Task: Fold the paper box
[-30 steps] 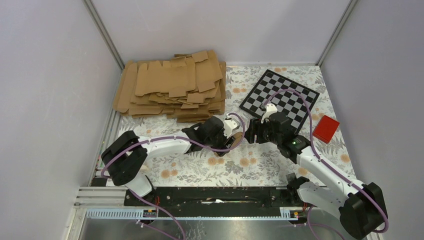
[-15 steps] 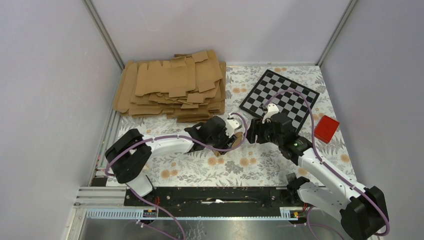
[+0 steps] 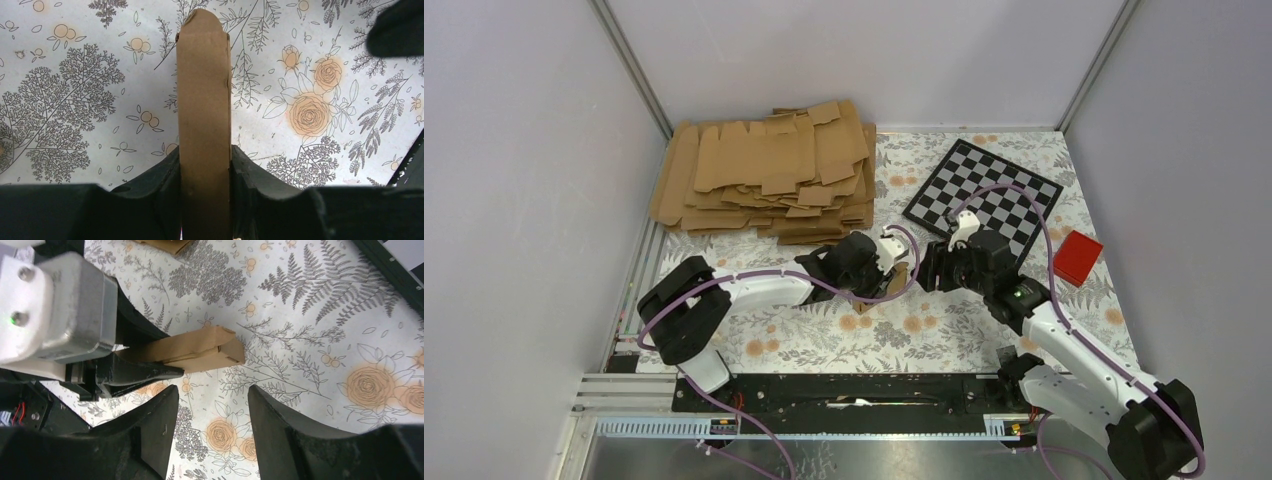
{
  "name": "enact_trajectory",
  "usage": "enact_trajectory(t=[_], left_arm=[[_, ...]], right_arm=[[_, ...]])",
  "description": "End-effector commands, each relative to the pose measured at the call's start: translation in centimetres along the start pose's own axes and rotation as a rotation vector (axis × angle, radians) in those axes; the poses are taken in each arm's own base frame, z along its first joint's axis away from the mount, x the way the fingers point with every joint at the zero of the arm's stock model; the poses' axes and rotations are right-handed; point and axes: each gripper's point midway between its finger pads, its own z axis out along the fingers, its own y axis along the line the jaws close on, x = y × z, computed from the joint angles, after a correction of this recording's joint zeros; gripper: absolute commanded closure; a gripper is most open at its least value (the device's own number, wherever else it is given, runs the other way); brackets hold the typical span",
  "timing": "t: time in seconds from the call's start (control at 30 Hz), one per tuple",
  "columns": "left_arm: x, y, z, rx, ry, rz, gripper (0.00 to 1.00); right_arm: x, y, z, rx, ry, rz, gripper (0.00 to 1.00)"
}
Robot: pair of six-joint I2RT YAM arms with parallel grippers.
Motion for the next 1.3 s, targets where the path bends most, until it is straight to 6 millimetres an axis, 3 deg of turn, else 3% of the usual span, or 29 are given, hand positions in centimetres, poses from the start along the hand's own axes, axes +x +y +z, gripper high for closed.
enact_trajectory(t=[0.0, 0.17, 0.4, 0.6, 0.77, 1.27], left_arm=[[-1.8, -0.5, 0.1, 0.023, -0.066, 0.027, 0.67], [-1.4, -0.6, 0.0, 0.032, -0.056, 0.042, 0.73], [-1.3, -1.7, -0.2, 0.096, -0.038, 0.041, 0.73], [-1.2, -3.1, -0.6, 0.182, -0.012, 0.030, 0.74], [-1.6, -3.4, -1.2, 0.196, -0.032, 0.030, 0.74], [-2.5, -3.9, -2.5, 0.219, -0.080, 0.040, 0.74]], right_arm=[[0.9, 1.0, 0.4, -0.097, -0.001, -0.040, 0.40], [1.4, 1.1, 1.3, -0.149, -0.051, -0.106, 0.42], [0.2, 0.0, 0.5, -0.130, -0.276, -0.234, 0.48], [0.4, -0.7, 0.4, -0.100, -0.253, -0.343, 0.49], [0.9, -1.1, 0.5, -0.098, -0.247, -0.438, 0.59], [1.6, 0.1, 0.9, -0.186, -0.211, -0.497, 0.63]])
